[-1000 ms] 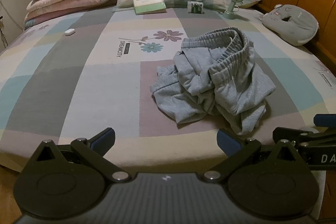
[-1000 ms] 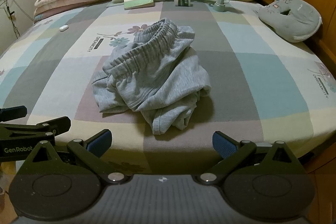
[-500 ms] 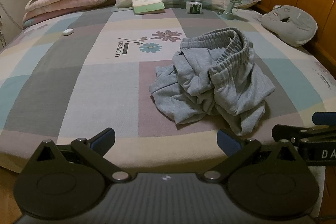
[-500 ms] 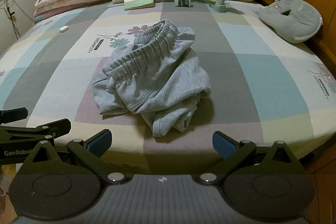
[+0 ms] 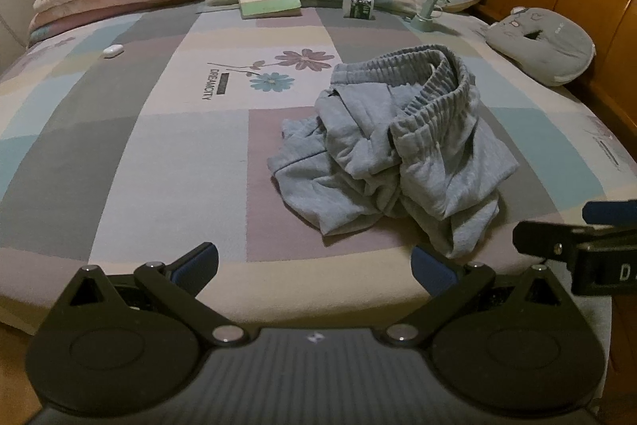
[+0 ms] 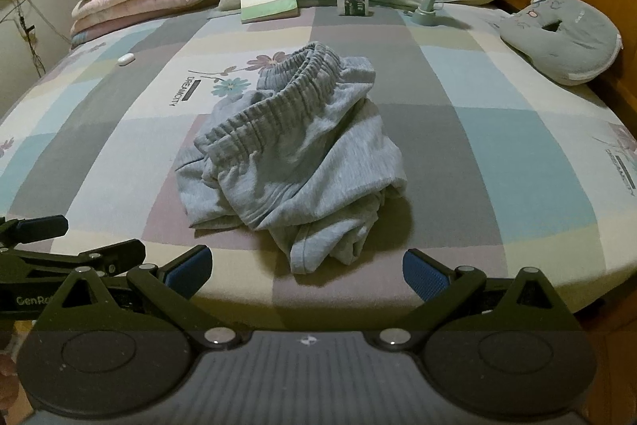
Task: Fold clothes
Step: 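Move both grippers toward the crumpled grey sweatpants on the bed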
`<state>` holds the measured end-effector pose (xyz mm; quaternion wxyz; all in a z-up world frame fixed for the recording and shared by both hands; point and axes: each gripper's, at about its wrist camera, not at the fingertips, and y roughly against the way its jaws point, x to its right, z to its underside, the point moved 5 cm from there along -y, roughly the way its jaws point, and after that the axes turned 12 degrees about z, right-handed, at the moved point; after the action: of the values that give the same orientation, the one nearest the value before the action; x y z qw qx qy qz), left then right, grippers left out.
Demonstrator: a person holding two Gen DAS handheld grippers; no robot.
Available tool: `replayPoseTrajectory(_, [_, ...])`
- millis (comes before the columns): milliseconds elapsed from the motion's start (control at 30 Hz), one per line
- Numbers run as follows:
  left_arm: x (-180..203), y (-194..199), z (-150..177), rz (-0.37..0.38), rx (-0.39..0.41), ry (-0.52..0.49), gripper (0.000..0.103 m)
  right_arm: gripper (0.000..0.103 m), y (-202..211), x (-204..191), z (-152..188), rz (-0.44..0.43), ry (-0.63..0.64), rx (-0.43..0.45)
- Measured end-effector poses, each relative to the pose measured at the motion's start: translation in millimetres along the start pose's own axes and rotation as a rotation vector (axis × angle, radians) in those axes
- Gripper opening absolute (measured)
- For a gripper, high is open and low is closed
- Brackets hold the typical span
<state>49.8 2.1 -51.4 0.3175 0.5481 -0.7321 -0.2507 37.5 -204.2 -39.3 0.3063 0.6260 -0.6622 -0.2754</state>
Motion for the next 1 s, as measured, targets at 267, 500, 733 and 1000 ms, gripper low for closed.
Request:
replayPoseTrajectory(267, [-7.0, -7.9, -8.8, 0.034, 0.014, -0.016, 0.102, 0.103, -4.6, -0.2, -15.4, -0.014, 0.025, 0.063])
replayPoseTrajectory(500, [-17.2, -19.8, -15.2, 0.068, 0.007, -0.016, 0.102, 0.103, -13.7, -5.2, -22.2, -0.039, 0.096, 0.091])
replayPoseTrajectory(733, [-21.1, -26.2, -22.1, 0.101, 0.006, -0.052, 0.102, 0.103, -25.7, -3.8, -29.6, -0.045, 0.13, 0.07])
replayPoseTrajectory(1000, [-20.6, -32.0, -26.9, 0.164, 0.014, -0.115, 0.102, 0.103, -35.6, -3.6, -35.2, -0.028, 0.143, 0.038])
